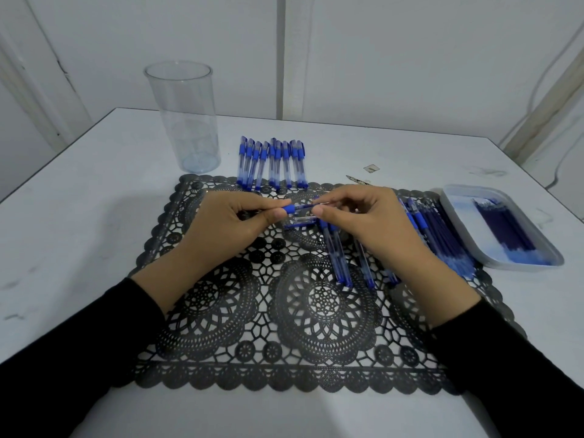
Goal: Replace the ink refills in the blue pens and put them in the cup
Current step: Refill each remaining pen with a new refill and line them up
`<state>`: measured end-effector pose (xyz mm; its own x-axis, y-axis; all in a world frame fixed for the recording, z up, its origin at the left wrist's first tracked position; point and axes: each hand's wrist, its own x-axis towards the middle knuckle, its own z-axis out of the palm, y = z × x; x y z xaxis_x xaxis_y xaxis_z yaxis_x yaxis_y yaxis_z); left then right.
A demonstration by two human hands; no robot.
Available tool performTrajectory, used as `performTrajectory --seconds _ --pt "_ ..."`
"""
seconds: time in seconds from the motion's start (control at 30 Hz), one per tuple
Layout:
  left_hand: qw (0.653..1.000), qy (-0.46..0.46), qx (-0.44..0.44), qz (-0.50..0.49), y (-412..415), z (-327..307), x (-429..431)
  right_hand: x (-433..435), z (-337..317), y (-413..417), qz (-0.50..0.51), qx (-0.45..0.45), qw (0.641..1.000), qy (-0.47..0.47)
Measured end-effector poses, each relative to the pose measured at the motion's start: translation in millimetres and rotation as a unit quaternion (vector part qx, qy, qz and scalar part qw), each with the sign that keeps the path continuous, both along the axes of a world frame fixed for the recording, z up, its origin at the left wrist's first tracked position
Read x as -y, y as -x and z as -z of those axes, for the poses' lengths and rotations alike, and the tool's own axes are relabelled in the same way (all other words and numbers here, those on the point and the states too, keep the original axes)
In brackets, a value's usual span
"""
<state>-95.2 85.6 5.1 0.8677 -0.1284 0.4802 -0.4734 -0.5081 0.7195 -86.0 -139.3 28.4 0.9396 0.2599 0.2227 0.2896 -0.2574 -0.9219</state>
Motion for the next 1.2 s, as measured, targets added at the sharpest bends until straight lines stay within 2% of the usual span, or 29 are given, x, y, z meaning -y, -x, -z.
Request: performTrajectory --seconds 0.2,0.4,0.57,0.67,0.8,0.93,1.07,1.2 --pt "0.999 0.031 0.014 -0.024 -5 1 -7 9 -7 -2 0.012 -0.085 0.984 -0.154" --pt "0.998 0.044 0.036 -0.031 -5 0 -8 8 -10 -2 0.008 -0.11 0.948 -0.298" --pt "0.997 0.058 0.03 -0.03 -5 0 -6 11 -15 -3 0.026 -0.105 0.923 -0.368" --pt "0.998 0.061 0.02 -0.029 -8 2 -2 26 -24 -6 0.067 -0.081 0.925 -0.364" --pt "0.997 0.031 0.065 -0.017 -13 -3 14 61 -40 -10 0.142 -0.056 0.943 -0.297" --pt "0.995 0.018 0.093 0.033 -19 -8 46 94 -49 -8 0.21 -0.044 0.973 -0.088" --pt "0.995 0.015 0.086 0.052 -29 -11 81 111 -41 -15 0.256 -0.057 0.963 0.056" --pt "0.998 0.033 0.037 0.039 -38 -8 115 117 -25 -29 0.311 -0.072 0.918 0.237"
